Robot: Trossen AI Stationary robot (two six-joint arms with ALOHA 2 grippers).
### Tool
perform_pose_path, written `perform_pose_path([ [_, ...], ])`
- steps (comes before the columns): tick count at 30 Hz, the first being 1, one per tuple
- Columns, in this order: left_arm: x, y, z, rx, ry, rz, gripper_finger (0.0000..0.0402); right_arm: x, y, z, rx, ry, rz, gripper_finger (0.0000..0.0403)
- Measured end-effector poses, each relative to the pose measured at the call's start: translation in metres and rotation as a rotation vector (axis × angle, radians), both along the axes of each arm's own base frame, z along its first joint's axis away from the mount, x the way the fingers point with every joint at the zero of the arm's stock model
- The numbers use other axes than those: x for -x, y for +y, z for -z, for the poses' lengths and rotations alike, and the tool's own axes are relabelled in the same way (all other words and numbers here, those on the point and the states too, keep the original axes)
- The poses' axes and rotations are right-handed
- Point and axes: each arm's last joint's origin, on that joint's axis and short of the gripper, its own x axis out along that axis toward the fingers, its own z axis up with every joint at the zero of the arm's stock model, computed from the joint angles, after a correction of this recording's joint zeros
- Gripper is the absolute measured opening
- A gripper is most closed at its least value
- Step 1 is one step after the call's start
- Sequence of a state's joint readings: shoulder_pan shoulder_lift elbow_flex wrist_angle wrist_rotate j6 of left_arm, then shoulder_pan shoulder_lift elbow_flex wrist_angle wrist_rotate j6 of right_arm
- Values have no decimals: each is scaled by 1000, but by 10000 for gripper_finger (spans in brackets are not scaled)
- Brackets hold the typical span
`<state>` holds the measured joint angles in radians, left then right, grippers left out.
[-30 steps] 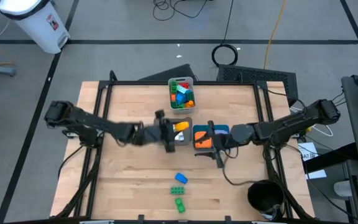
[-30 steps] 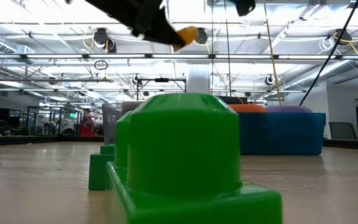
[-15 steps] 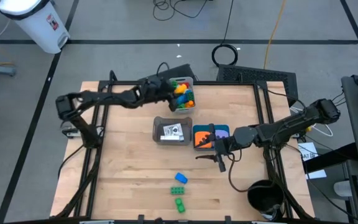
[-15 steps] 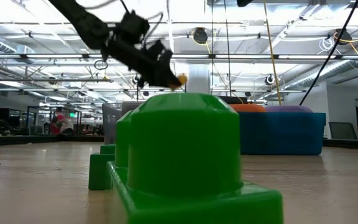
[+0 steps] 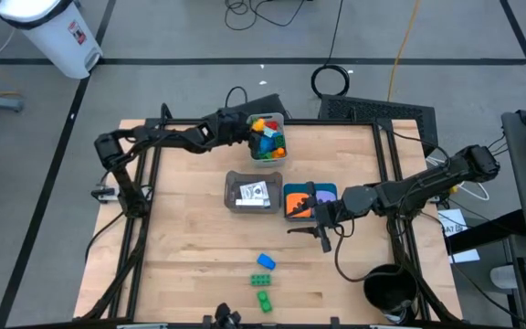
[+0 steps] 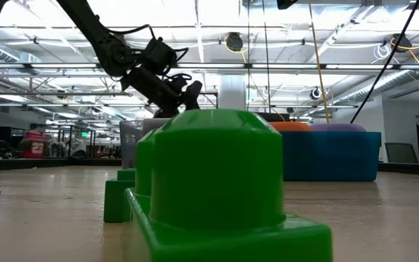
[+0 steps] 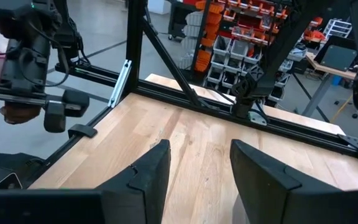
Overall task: Pick & Place Toys
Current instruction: Put the yellow game piece into the gray bin, then put the blue game piece into the gray bin
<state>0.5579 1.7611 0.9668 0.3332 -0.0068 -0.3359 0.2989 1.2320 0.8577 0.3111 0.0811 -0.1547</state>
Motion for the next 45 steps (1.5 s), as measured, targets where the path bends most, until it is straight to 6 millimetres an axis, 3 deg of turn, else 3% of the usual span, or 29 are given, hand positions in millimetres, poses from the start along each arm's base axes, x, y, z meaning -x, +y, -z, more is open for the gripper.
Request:
perform_pose_path([
  [9, -9, -6, -11, 32, -12, 129, 328, 0, 0, 0, -5, 3, 1, 160],
  [15, 3, -22, -48, 175, -50, 309, 339, 0, 1, 1, -12, 13, -4, 160],
  [18, 14, -49, -65, 158, -79, 426, 339, 1, 1, 2, -9, 22, -5, 158],
  [21, 26, -92, -78, 87, -107, 521, 339, 1, 1, 2, -27, 31, -2, 160],
  [28, 73, -184, -85, -107, -127, 615, 340, 1, 1, 2, -40, 34, 0, 159],
  [33, 118, -206, -106, -229, -238, 610, 340, 1, 1, 2, -75, 41, 2, 159],
  [36, 133, -212, -105, -251, -291, 618, 340, -4, 5, 4, -127, 26, 0, 162],
  [45, 140, -220, -77, -204, -365, 576, 340, -33, 59, 53, -127, -65, -186, 180],
])
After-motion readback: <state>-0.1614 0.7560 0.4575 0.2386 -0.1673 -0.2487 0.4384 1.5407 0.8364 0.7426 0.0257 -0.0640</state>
